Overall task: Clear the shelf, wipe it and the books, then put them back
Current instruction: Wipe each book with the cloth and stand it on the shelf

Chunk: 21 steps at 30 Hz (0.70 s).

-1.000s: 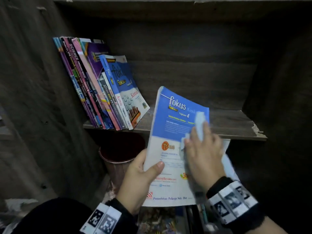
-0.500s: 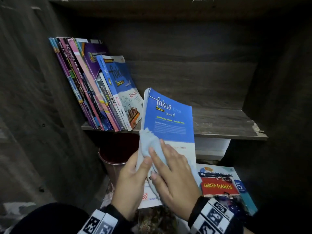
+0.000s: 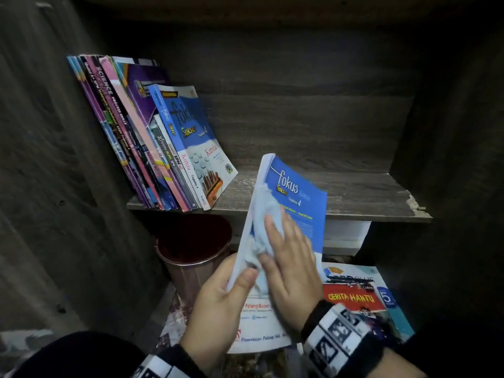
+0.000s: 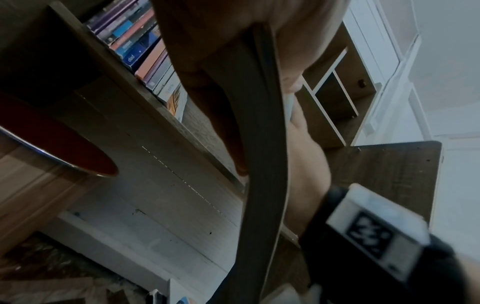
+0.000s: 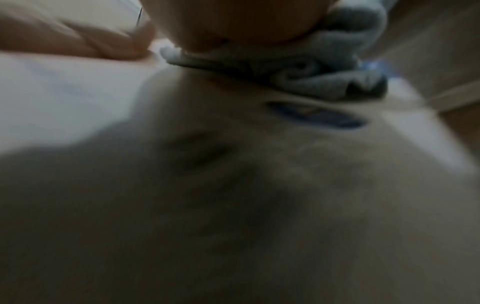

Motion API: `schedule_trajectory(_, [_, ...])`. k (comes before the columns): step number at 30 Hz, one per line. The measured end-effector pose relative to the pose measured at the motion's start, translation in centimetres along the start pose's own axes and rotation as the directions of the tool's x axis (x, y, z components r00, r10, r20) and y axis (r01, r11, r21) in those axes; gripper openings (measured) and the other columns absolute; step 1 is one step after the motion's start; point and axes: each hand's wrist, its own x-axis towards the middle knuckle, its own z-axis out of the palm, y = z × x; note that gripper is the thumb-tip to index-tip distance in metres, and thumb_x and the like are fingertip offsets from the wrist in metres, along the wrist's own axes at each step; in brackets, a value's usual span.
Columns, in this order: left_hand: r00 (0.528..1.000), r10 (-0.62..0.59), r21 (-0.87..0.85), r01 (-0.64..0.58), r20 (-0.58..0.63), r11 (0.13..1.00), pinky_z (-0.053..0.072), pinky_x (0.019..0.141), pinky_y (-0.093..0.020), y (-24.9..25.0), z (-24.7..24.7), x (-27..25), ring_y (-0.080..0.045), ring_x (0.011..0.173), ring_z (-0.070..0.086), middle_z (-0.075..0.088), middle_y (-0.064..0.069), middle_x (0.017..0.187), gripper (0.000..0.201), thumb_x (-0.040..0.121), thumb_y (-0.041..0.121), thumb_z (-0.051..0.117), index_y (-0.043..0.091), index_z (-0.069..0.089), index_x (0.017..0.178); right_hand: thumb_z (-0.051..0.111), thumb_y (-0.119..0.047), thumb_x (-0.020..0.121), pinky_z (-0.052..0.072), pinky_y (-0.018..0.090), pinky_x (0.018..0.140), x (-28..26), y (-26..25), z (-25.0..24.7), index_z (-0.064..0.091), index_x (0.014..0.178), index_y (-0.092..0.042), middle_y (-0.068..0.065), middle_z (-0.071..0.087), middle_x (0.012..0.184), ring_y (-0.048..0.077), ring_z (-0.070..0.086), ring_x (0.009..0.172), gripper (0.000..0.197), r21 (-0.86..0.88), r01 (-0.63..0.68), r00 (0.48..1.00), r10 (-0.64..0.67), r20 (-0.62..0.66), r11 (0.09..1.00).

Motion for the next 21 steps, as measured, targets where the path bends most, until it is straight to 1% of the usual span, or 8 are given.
schedule_trajectory(2, [0.999,-0.038,-0.034,0.038,-0.003,0.999,0.056,0.083,-0.038,0.2,-0.1,-0.1,-0.02,0.094,0.07,0.074,0.003,0.1,0.02,0.087,0.04,0.062,0.033,0.07,0.104,0.019,-0.046,0.1,0.015,0.041,0.117,1.9,2.8,-0.5,-0.002,0.142,-0.057,-0.01,0.013,0.159,0.01,0.012,0.146,0.048,0.023,-0.139,0.987,0.14,-0.08,0.99])
schedule_trajectory(6, [0.999,-0.036,-0.043,0.037,0.039,0.998,0.057,0.08,-0.031,0.5,0.2,-0.7,-0.017,0.095,0.071,0.074,0.004,0.101,0.028,0.082,0.037,0.062,0.028,0.069,0.107,0.026,-0.037,0.102,0.017,0.044,0.118,3.6,4.4,-2.2,0.008,0.143,-0.053,-0.012,0.008,0.16,0.019,0.013,0.146,0.048,0.191,-0.559,0.798,0.586,-0.14,0.807])
schedule_trajectory(10, [0.999,0.038,0.003,-0.038,0.033,0.999,0.048,0.078,-0.011,0.5,0.7,-0.5,0.0,0.098,0.066,0.072,0.017,0.103,0.028,0.083,0.036,0.06,0.03,0.065,0.109,0.02,-0.045,0.097,0.004,0.034,0.119,0.6,-1.4,-1.2,-0.006,0.147,-0.048,-0.01,-0.006,0.16,0.008,-0.003,0.147,0.057,0.038,-0.159,0.984,0.161,-0.078,0.987])
schedule_trajectory(12, [0.998,0.062,0.018,-0.062,0.009,0.998,0.045,0.08,-0.007,0.7,0.6,-0.4,0.005,0.1,0.064,0.071,0.02,0.104,0.022,0.088,0.035,0.061,0.027,0.065,0.108,0.022,-0.045,0.1,0.003,0.028,0.117,-0.7,-1.7,-0.2,0.003,0.15,-0.042,-0.006,0.003,0.161,0.012,0.004,0.148,0.054,-0.016,0.118,0.993,-0.119,-0.024,0.993])
schedule_trajectory(14, [0.999,0.052,0.006,-0.052,0.0,0.999,0.047,0.079,-0.01,0.7,0.3,-0.3,0.001,0.096,0.066,0.073,0.015,0.102,0.023,0.088,0.035,0.061,0.025,0.066,0.108,0.021,-0.047,0.101,0.005,0.028,0.117,0.2,-0.2,-0.1,0.006,0.15,-0.042,-0.009,0.007,0.159,0.009,0.006,0.147,0.051,-0.053,0.153,0.988,-0.155,-0.02,0.987])
schedule_trajectory(16, [1.0,0.003,-0.032,-0.002,0.017,0.999,0.054,0.078,-0.023,0.5,-0.1,-0.4,-0.011,0.093,0.07,0.075,0.005,0.099,0.028,0.084,0.036,0.06,0.024,0.067,0.109,0.023,-0.047,0.1,0.012,0.039,0.119,1.6,2.1,-0.6,0.006,0.149,-0.045,-0.012,0.009,0.158,0.005,0.007,0.145,0.052,-0.019,-0.064,0.996,0.063,-0.069,0.998])
schedule_trajectory(19, [0.999,-0.025,-0.039,0.026,0.045,0.999,0.056,0.078,-0.03,0.8,-0.1,-0.7,-0.018,0.094,0.071,0.074,0.001,0.101,0.033,0.081,0.034,0.057,0.024,0.067,0.111,0.025,-0.043,0.101,0.018,0.049,0.118,3.3,4.6,-1.8,0.01,0.15,-0.041,-0.007,0.011,0.16,0.013,0.011,0.146,0.051,0.098,-0.5,0.861,0.506,-0.053,0.861])
schedule_trajectory(21, [1.0,-0.005,-0.029,0.006,0.03,1.0,0.055,0.08,-0.028,0.8,-0.1,-0.6,-0.016,0.096,0.07,0.074,0.003,0.102,0.032,0.082,0.033,0.057,0.024,0.067,0.111,0.019,-0.049,0.1,0.012,0.046,0.119,2.6,3.4,-1.6,0.006,0.15,-0.043,-0.007,0.005,0.161,0.014,0.007,0.147,0.052,0.031,-0.533,0.844,0.534,-0.054,0.846])
